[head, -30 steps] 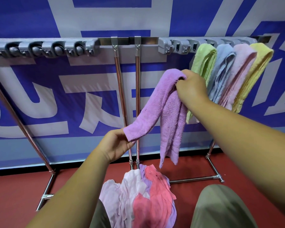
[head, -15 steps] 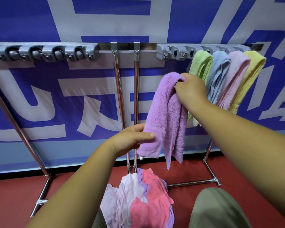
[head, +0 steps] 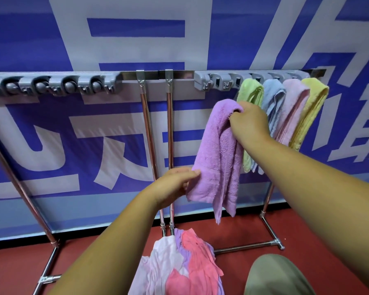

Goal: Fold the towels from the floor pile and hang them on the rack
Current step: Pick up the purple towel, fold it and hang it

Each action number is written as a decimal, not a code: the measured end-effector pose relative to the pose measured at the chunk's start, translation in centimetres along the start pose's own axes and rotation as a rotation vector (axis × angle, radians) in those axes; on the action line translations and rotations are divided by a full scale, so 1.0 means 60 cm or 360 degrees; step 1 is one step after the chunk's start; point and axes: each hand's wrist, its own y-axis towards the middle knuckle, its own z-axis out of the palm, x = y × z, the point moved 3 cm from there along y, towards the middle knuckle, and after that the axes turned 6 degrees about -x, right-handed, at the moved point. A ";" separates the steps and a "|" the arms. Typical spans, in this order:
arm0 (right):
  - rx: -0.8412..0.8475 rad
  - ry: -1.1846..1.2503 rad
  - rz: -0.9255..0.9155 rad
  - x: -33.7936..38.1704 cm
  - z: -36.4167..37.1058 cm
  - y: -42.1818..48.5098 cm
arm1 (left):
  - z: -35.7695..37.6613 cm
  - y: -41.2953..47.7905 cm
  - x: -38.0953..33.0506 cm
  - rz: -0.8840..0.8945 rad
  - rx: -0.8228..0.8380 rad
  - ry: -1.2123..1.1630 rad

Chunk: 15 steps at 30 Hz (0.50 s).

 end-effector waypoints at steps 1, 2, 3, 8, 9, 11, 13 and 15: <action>0.0014 -0.0013 -0.0029 0.004 -0.003 0.003 | 0.006 0.004 -0.018 -0.0005 0.0022 -0.0074; 0.0023 -0.0036 -0.0054 0.008 -0.005 0.006 | 0.011 0.011 -0.035 0.0009 0.0018 -0.0130; 0.0027 -0.0064 -0.0070 0.012 -0.008 0.009 | 0.014 0.017 -0.055 0.0037 0.0017 -0.0130; 0.0004 -0.0147 -0.0149 0.022 -0.013 0.039 | 0.044 0.066 -0.174 0.0275 -0.0044 -0.0019; -0.0006 -0.0175 -0.0153 0.022 -0.015 0.046 | 0.052 0.075 -0.200 0.0296 -0.0080 -0.0046; -0.0024 -0.0215 -0.0176 0.020 -0.019 0.063 | 0.066 0.095 -0.248 0.0342 -0.0122 -0.0087; -0.0029 -0.0236 -0.0203 0.016 -0.025 0.080 | 0.075 0.115 -0.285 0.0330 -0.0114 -0.0058; -0.0007 -0.0245 -0.0228 0.011 -0.029 0.095 | 0.081 0.134 -0.310 0.0326 -0.0110 0.0028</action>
